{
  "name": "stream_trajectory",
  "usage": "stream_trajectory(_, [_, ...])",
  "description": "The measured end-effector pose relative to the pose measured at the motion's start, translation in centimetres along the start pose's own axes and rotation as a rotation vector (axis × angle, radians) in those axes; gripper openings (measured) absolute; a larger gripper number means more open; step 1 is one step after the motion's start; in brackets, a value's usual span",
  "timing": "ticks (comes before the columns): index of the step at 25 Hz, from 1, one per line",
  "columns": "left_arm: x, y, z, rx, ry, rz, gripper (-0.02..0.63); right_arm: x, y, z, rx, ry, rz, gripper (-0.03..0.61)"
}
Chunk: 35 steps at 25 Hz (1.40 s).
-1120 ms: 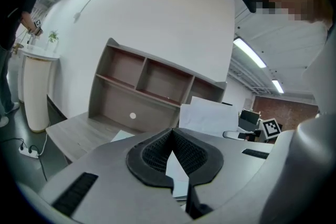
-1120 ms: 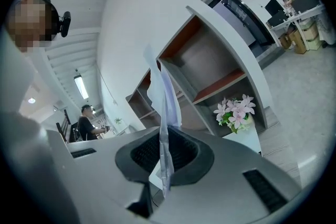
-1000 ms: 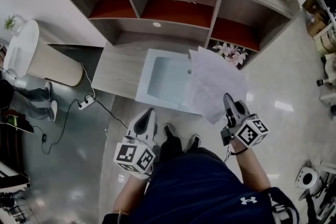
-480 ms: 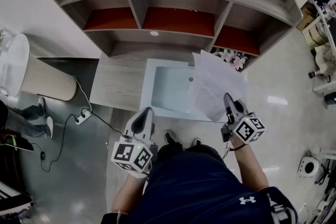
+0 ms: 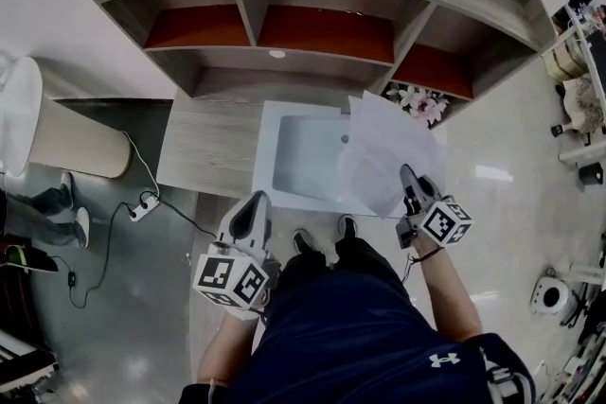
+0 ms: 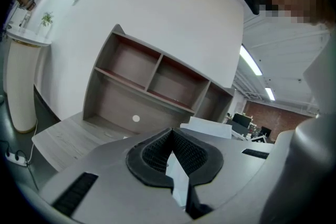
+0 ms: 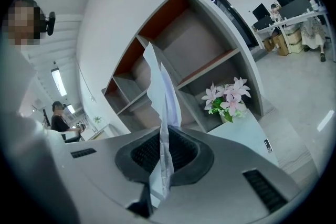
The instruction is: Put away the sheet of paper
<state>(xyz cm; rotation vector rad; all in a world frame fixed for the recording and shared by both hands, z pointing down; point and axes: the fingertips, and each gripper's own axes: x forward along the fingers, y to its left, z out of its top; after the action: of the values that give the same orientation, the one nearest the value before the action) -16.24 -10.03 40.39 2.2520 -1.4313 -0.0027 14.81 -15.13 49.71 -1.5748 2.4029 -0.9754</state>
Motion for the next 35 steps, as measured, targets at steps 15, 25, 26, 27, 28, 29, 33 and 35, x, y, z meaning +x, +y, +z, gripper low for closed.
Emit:
stream_trajectory(15, [0.7, -2.0, -1.3, 0.007, 0.021, 0.16, 0.015, 6.0, -7.8, -6.7, 0.13, 0.172, 0.047, 0.023])
stream_trajectory(25, [0.8, -2.0, -1.6, -0.009, 0.013, 0.192, 0.015, 7.1, -12.6, -13.2, 0.324, 0.404, -0.131, 0.023])
stream_trajectory(26, [0.8, -2.0, -1.6, -0.013, 0.011, 0.194, 0.015, 7.3, -12.8, -13.2, 0.31, 0.416, -0.137, 0.023])
stream_trajectory(27, [0.8, -2.0, -1.6, -0.017, 0.009, 0.197, 0.015, 7.5, -12.9, -13.3, 0.292, 0.432, -0.142, 0.023])
stream_trajectory(28, [0.8, -2.0, -1.6, -0.02, 0.007, 0.199, 0.015, 7.7, -13.0, -13.4, 0.277, 0.448, -0.148, 0.023])
stream_trajectory(29, [0.7, -2.0, -1.6, -0.021, 0.006, 0.199, 0.015, 7.9, -13.2, -13.5, 0.269, 0.462, -0.153, 0.023])
stream_trajectory(33, [0.5, -1.7, -1.7, -0.033, -0.001, 0.209, 0.015, 8.9, -13.5, -13.7, 0.276, 0.5, -0.153, 0.023])
stream_trajectory(35, [0.2, -1.4, -1.8, -0.038, -0.005, 0.218, 0.015, 9.5, -13.6, -13.8, 0.288, 0.513, -0.157, 0.023])
